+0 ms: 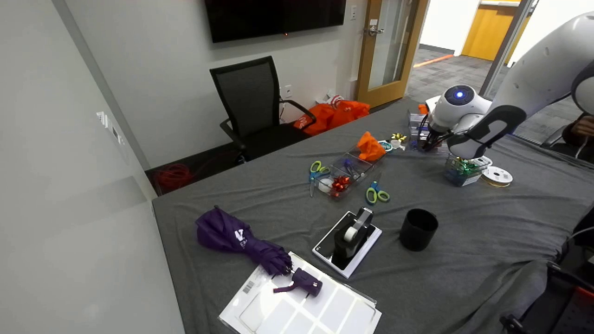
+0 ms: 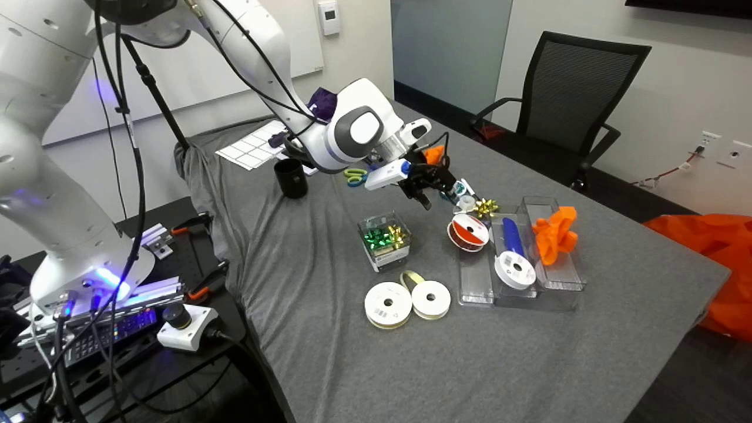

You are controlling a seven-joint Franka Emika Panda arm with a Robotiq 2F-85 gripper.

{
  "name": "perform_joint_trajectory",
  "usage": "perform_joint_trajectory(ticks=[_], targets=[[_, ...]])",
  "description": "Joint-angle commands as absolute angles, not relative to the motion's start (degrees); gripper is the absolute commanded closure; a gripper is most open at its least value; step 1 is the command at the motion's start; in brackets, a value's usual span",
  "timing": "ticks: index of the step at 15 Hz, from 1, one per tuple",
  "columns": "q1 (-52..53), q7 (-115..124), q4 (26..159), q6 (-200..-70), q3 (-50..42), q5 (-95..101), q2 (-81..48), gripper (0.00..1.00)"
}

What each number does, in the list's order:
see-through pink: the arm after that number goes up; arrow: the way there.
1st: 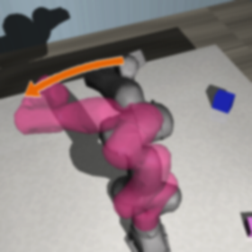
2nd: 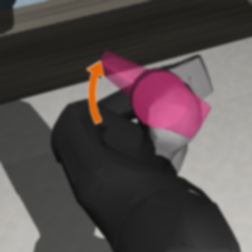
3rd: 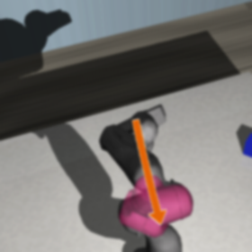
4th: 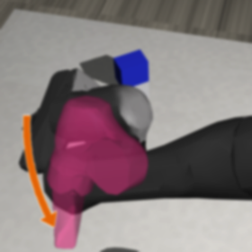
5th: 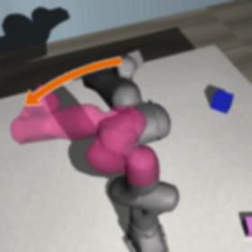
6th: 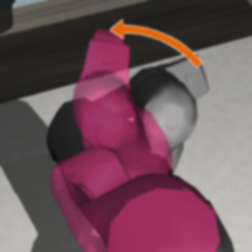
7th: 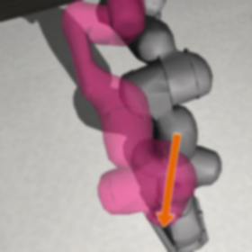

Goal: Pick up the red ribbon tape and move it backward on the table

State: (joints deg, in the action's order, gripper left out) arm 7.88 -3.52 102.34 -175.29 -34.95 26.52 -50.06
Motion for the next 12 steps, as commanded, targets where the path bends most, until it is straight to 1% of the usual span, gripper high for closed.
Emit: perform_joint_trajectory(ticks=[1,10,11,12], targets=[[5.5,-7.1,98.7,-176.6,-34.7,27.1,-53.7,0.0],[2.9,-9.3,90.8,-176.5,-35.0,26.7,-61.0,0.0],[2.8,-9.4,90.0,-176.6,-35.1,26.8,-61.6,0.25],[2.7,-9.5,89.3,-176.6,-35.3,26.8,-62.1,0.26]])
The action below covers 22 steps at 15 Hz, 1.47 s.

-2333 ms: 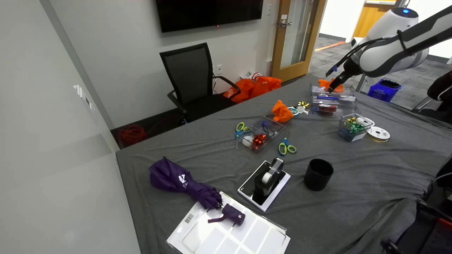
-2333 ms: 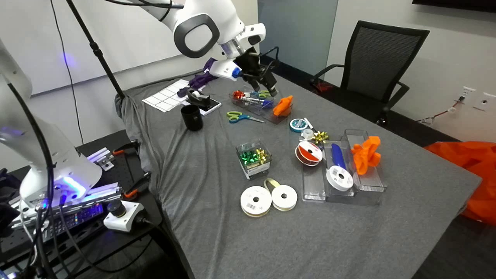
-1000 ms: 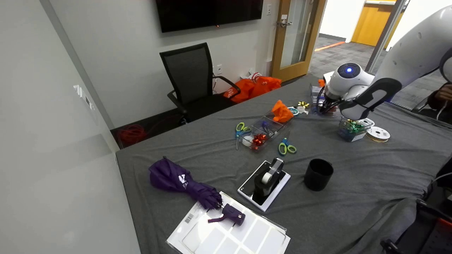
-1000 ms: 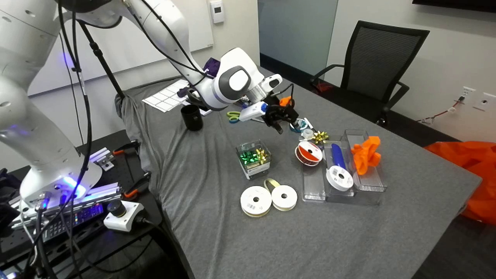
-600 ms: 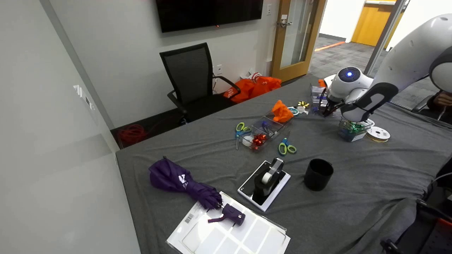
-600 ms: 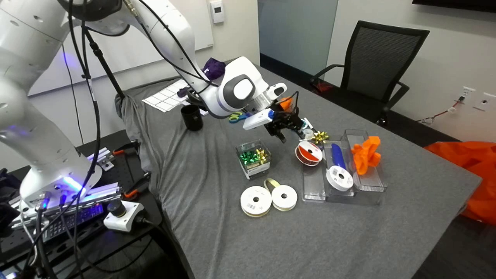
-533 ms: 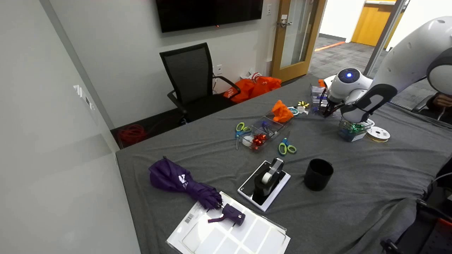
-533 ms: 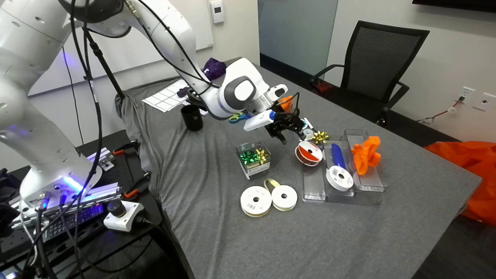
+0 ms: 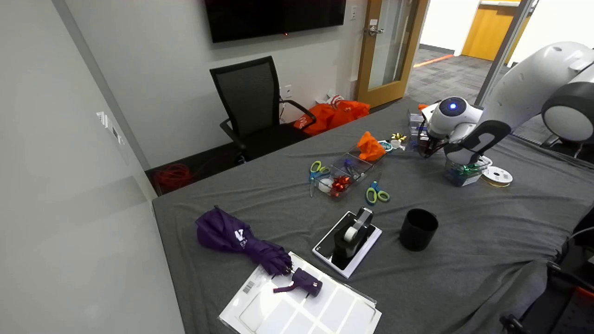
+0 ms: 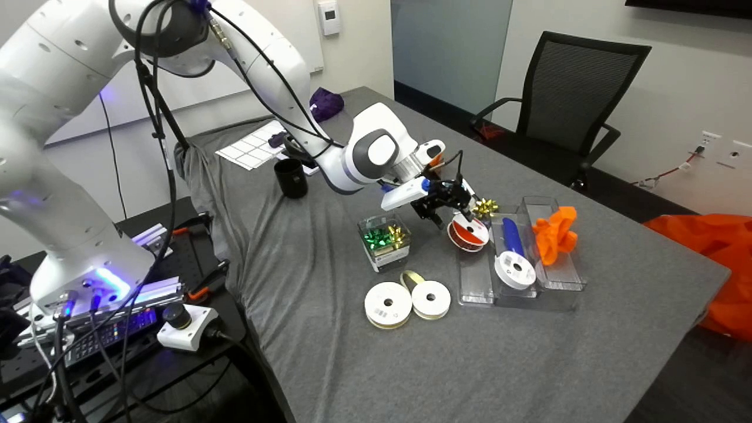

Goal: Pick up the red ribbon tape and move it backward on the table

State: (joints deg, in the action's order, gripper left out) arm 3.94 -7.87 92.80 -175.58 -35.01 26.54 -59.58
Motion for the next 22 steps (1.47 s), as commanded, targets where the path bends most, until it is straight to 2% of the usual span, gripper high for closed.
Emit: perform_joint_trajectory(ticks=[1,4,10,17,22], targets=[[2.7,-9.5,88.7,-176.5,-35.5,26.8,-62.5,0.32],[2.6,-9.3,87.0,-176.1,-35.8,26.6,-63.6,0.55],[2.2,-9.7,86.8,-175.6,-35.5,26.6,-62.7,0.94],[1.1,-13.8,93.0,-170.5,-31.5,27.4,-53.2,0.93],[-5.5,-19.6,99.6,-161.9,-19.8,25.4,-40.4,0.93]])
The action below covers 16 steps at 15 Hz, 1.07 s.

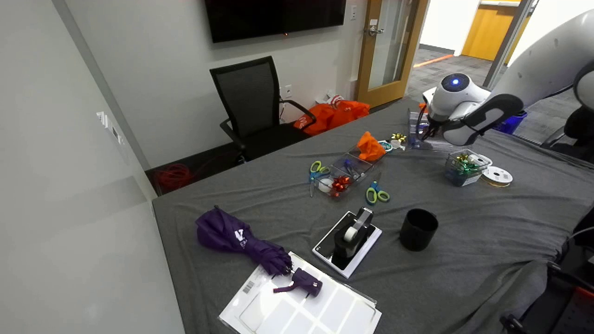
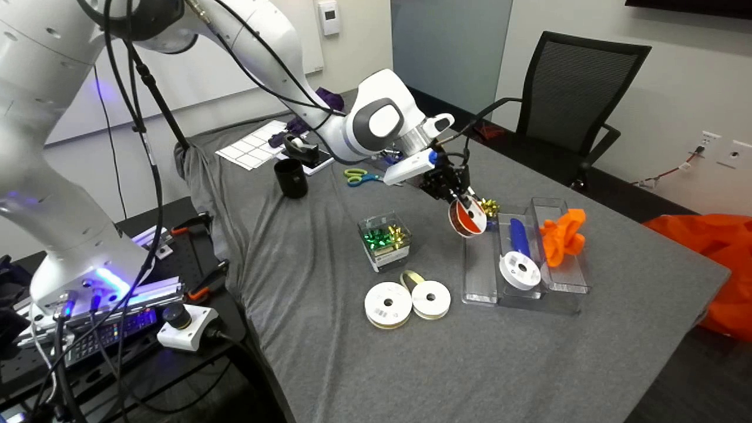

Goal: Pick up the red ribbon tape and move it backward on the table

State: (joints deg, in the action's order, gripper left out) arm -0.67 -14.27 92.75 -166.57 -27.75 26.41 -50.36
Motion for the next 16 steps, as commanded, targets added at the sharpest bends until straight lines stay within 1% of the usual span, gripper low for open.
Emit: perform_joint_trajectory(ticks=[1,4,9,10,11,12,16], targets=[[-7.3,-20.9,100.7,-160.3,-17.3,24.5,-38.3,0.93],[-12.7,-24.2,104.0,-156.5,-9.9,19.4,-32.7,0.93],[-18.0,-25.5,109.4,-155.0,1.0,4.8,-27.2,0.93],[-17.6,-25.2,109.8,-155.1,1.3,3.6,-26.9,0.93],[-15.6,-23.4,106.3,-155.7,-1.7,6.4,-29.9,0.93],[-15.4,-23.3,106.6,-155.7,-1.2,6.0,-29.6,0.7],[-15.3,-23.1,106.5,-155.7,-1.7,6.1,-29.8,0.7]])
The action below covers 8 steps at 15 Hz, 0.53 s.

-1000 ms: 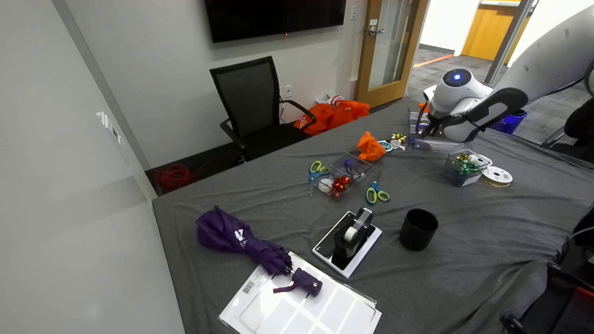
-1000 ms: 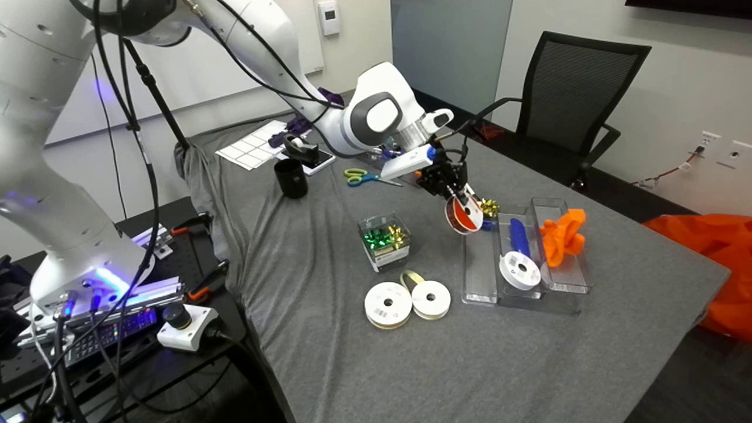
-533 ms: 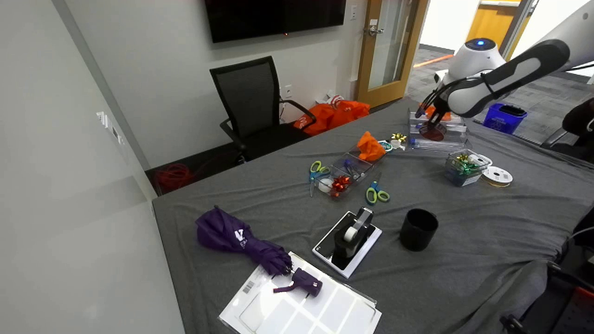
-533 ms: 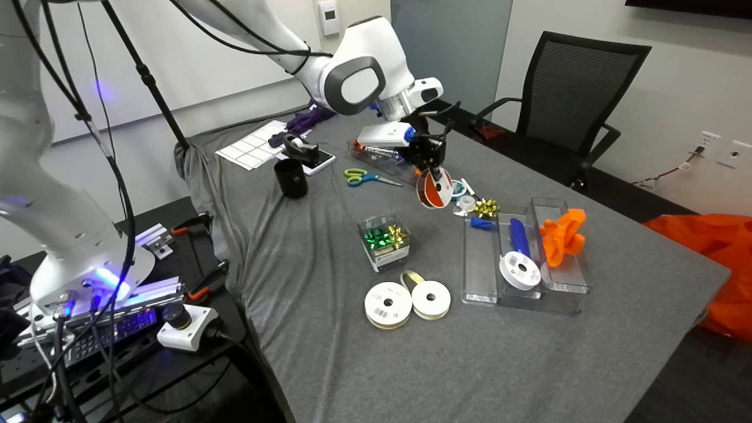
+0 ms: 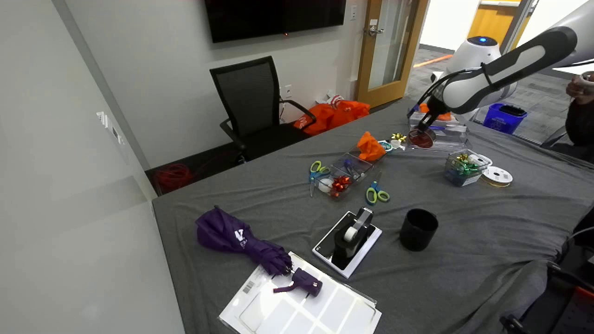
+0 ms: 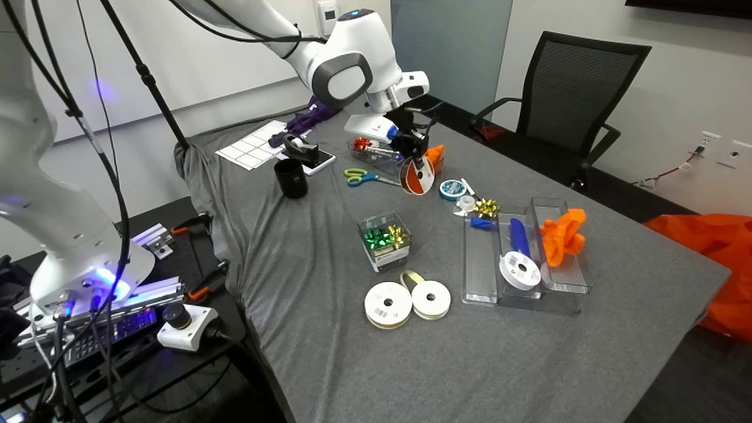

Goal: Pick up the red ribbon tape and move it backward on the table

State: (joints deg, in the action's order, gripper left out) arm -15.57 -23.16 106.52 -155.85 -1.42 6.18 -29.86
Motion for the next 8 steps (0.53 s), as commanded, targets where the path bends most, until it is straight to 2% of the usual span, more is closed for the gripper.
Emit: perform_joint_trajectory(ticks=[1,8], targets=[[-15.3,-23.1,106.5,-155.7,-1.7,6.1,-29.8,0.93],[-15.2,-31.5,115.5,-159.3,3.3,7.1,-26.9,0.93]])
